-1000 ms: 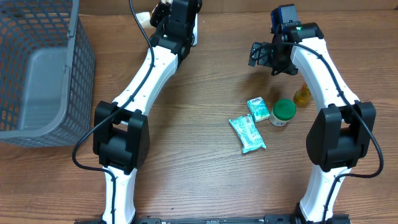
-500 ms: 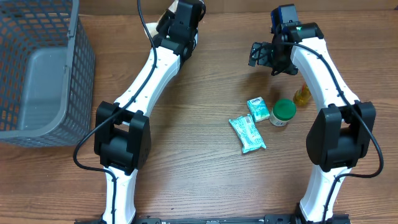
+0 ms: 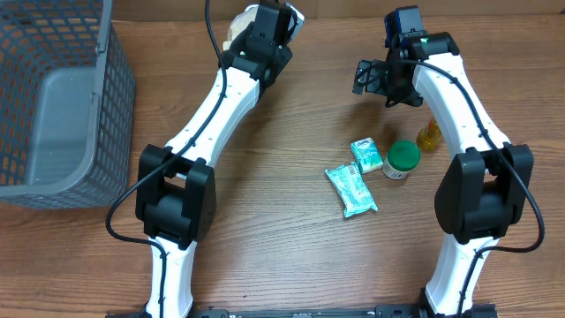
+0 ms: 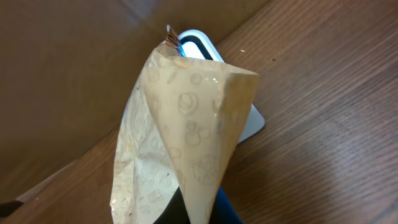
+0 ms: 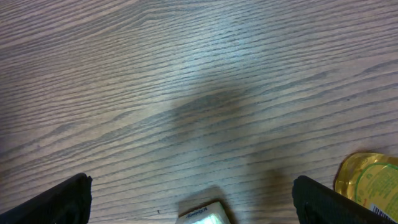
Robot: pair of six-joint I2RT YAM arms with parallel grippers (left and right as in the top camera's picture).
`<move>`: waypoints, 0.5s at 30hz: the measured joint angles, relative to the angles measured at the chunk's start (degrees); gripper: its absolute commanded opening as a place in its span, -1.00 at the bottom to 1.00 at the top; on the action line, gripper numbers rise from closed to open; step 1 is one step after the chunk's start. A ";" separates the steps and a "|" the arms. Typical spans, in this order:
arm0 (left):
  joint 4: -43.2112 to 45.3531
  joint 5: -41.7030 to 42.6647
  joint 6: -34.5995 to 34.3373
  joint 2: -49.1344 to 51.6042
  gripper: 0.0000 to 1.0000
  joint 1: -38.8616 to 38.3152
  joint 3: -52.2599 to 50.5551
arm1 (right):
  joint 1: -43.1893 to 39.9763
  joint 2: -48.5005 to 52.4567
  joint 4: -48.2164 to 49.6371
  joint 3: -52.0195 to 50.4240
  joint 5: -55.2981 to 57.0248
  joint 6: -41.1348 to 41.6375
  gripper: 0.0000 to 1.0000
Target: Scan the item barcode
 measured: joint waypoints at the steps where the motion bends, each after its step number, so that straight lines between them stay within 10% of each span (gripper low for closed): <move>1: -0.33 0.13 -0.02 0.00 -0.92 -0.04 0.00 | 0.00 0.00 0.02 0.02 0.00 0.02 1.00; 15: -4.22 0.74 -3.15 -0.02 -0.91 -0.09 0.04 | 0.00 0.00 0.00 0.00 0.02 0.02 1.00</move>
